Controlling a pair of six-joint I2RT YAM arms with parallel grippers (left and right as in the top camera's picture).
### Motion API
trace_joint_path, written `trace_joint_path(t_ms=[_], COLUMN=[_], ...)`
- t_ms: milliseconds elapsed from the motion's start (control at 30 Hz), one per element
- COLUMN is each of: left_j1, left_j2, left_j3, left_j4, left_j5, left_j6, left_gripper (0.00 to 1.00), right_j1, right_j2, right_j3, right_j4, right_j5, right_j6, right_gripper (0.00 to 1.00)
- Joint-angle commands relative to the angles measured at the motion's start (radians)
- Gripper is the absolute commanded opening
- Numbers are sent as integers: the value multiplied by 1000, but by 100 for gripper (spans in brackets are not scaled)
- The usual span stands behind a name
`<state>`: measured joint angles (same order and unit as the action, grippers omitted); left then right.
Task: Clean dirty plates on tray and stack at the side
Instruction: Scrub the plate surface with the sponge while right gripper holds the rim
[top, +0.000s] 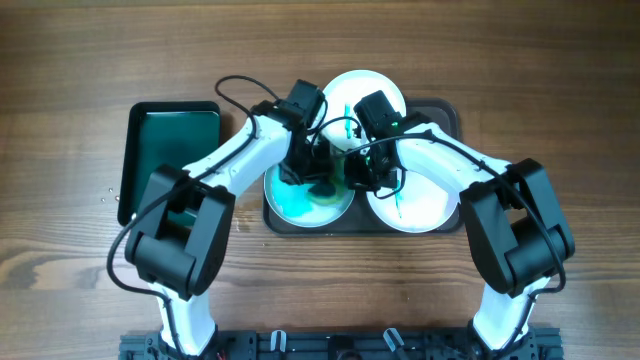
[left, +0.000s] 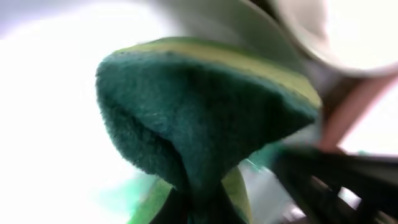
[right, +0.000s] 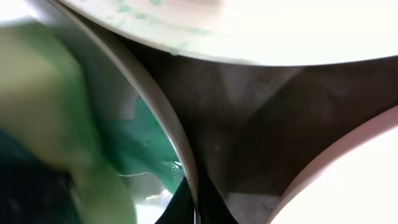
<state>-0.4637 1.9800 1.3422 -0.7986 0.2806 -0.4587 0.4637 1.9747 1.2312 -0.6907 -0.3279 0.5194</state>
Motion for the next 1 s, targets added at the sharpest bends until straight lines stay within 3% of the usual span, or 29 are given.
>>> trace_joint_path(t_ms=[0,67,167,300,467,567,733,967], left_j1=[32,32,29,4,-57,-85,-94,-66], left_j2=[13,13,13,13,13,13,13,14], left_j3=[1,1,1,1,1,1,1,0], left_j4=[-45,-98,-180,-253,-190,-125,-38,-21], left_j5=[-380,-500,-550,-380,3,125,18,-434], left_j6=[-120,-182,-248,-259,-57,30,28,-76], left_gripper=[4,4,4,4,4,4,4,4], right_j1=[3,3,3,3,3,3,3,3], right_j2=[28,28,28,28,28,28,28,28], right_j3=[-29,-29,-29,-29,-29,-29,-29,-29], right_j4=[-5,-5,-4,-3,-3,-3,-4,-5], right_j5=[58,59,58,58,58,58,58,58], right_j6=[4,4,5,6,8,8,7,7], right_gripper=[4,4,4,4,4,4,4,4])
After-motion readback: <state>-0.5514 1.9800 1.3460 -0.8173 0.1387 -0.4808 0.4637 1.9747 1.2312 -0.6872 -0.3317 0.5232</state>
